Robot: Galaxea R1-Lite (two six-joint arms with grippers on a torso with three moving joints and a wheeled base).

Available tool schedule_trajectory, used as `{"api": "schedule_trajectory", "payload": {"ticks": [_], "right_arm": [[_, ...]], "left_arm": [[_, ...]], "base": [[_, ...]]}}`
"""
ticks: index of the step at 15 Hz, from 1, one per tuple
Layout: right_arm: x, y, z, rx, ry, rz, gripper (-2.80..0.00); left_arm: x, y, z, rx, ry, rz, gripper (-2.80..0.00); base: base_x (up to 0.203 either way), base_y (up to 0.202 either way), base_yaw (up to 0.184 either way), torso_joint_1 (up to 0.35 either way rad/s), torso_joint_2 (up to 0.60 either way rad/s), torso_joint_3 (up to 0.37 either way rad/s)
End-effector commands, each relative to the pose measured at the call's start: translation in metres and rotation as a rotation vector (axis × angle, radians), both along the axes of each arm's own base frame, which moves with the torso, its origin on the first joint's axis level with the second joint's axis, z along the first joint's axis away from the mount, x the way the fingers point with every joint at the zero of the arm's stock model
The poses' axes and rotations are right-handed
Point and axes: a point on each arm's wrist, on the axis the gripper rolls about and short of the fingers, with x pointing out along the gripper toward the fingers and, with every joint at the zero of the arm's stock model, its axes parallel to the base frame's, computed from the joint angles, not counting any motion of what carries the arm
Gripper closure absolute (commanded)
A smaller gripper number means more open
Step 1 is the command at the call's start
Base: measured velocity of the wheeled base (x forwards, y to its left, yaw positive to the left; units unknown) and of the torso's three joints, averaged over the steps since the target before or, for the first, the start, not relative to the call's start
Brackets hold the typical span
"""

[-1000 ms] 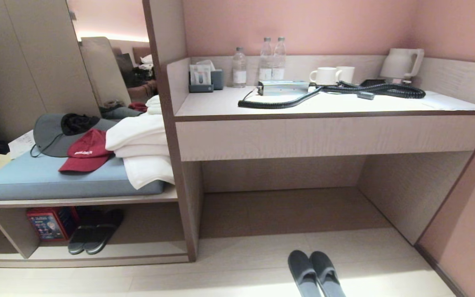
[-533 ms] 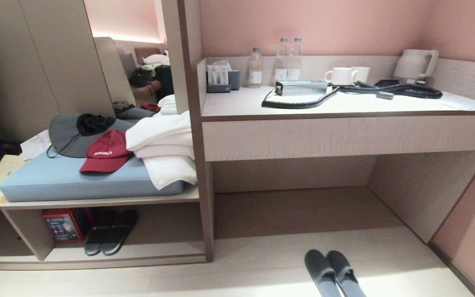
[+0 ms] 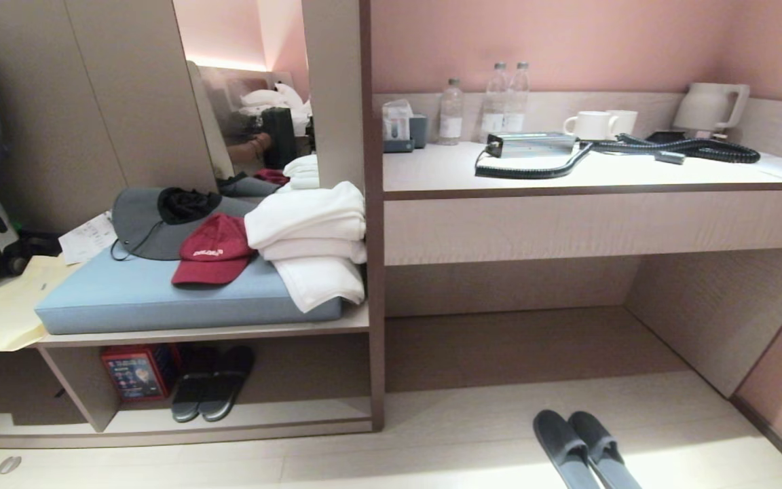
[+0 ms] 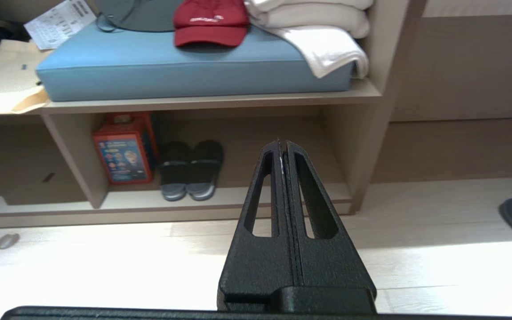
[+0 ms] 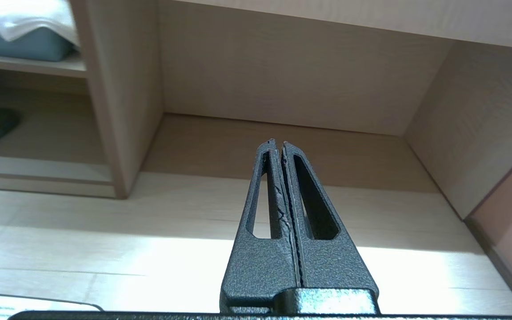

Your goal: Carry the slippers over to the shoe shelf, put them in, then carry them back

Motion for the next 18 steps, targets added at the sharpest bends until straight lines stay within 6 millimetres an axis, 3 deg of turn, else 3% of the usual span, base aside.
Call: {"api": "schedule_trajectory", "payload": {"ticks": [1, 8, 13, 18], "right_arm": [[0.0001, 0.0, 0.0001, 0.0, 0.001, 0.001, 0.0], [0.0001, 0.0, 0.0001, 0.0, 0.001, 0.0, 0.0], [0.0001, 0.0, 0.0001, 0.0, 0.001, 0.001, 0.0], [0.0001, 0.0, -0.0001, 0.002, 0.002, 0.0, 0.0]], "left_arm": [[0.0001, 0.0, 0.0001, -0.001, 0.0, 0.0, 0.0], [0.0001, 0.0, 0.0001, 0.005, 0.0, 0.002, 0.0], [0.0001, 0.0, 0.0001, 0.001, 0.0, 0.0, 0.0], [0.0001, 0.0, 0.0001, -0.002, 0.0, 0.001, 0.0]], "base": [[0.0, 0.2, 0.003, -0.002, 0.01, 0.0], [0.0, 0.184, -0.002, 0.002, 0.0, 0.002], [0.0, 0.014, 0.0, 0.0, 0.0, 0.001], [-0.17, 0.0, 0.002, 0.003, 0.0, 0.002]]}}
